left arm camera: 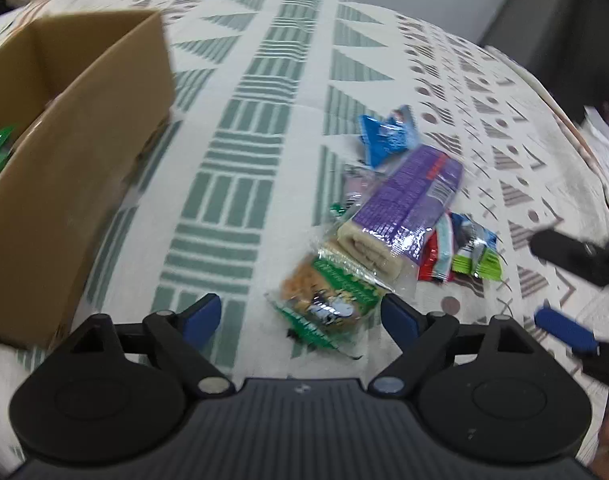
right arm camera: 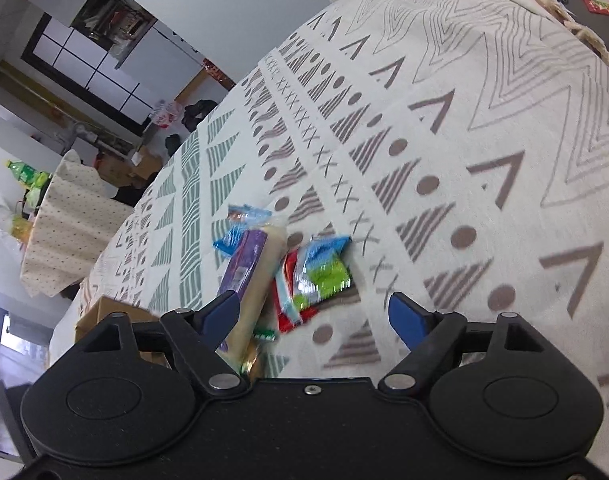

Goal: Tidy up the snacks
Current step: 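Grasp the green cow-print bread pack with the left tool while the right tool grasps the blue-green candy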

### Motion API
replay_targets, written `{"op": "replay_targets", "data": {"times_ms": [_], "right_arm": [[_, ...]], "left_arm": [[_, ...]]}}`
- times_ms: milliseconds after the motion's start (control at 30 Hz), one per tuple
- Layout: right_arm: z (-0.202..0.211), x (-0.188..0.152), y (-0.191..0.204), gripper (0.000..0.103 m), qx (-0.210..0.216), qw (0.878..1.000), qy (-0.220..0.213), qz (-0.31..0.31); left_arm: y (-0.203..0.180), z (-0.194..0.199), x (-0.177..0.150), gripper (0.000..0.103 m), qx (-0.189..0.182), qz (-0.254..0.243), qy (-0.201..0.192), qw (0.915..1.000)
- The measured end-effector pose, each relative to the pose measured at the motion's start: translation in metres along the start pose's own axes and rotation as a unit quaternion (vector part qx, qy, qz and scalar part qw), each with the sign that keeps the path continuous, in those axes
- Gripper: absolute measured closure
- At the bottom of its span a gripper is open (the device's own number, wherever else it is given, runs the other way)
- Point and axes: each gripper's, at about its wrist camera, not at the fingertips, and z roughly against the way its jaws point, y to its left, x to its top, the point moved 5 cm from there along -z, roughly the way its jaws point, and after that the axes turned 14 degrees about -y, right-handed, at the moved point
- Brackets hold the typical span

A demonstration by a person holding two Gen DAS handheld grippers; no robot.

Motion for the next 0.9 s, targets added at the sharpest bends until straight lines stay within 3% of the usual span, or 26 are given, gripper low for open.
{"op": "replay_targets", "data": {"times_ms": [233,367,467,633,767,867,900], "right_arm": [[-0.017,-0.001,-0.004,0.021,-0.022,1.000,0.008,0.019],[-0.025,-0.004,-0.003,0.022,-0.032,0.999,0.015,0.041],[-0.032,-0.002,0.004,0.023,-0.026,0.998,0.014,0.051],[-0.047,-0.005,0.013,0.027,-0.029,0.996,0.022,0.083],[-0.053,-0.007,0.017,0.038,-0.033,0.994,0.021,0.106],[-0.057,-0.009,0.019,0.063,-0.034,0.992,0.028,0.120],[-0.056,-0.010,0.019,0.064,-0.033,0.992,0.029,0.118]], "left_arm": [[-0.013,-0.016,0.003,0.015,-0.002,-0.040,-0.008,0.9991],[-0.013,-0.018,0.004,0.016,-0.002,-0.033,-0.013,0.9994],[-0.012,-0.015,0.002,0.022,-0.003,-0.039,-0.013,0.9992],[-0.003,-0.009,0.002,0.044,0.001,-0.029,-0.018,0.9994],[0.006,-0.003,0.003,0.050,-0.003,-0.011,-0.017,0.9998],[0.012,0.002,0.003,0.053,-0.003,0.006,-0.016,0.9998],[0.014,0.004,0.003,0.054,-0.003,0.012,-0.016,0.9998]]}}
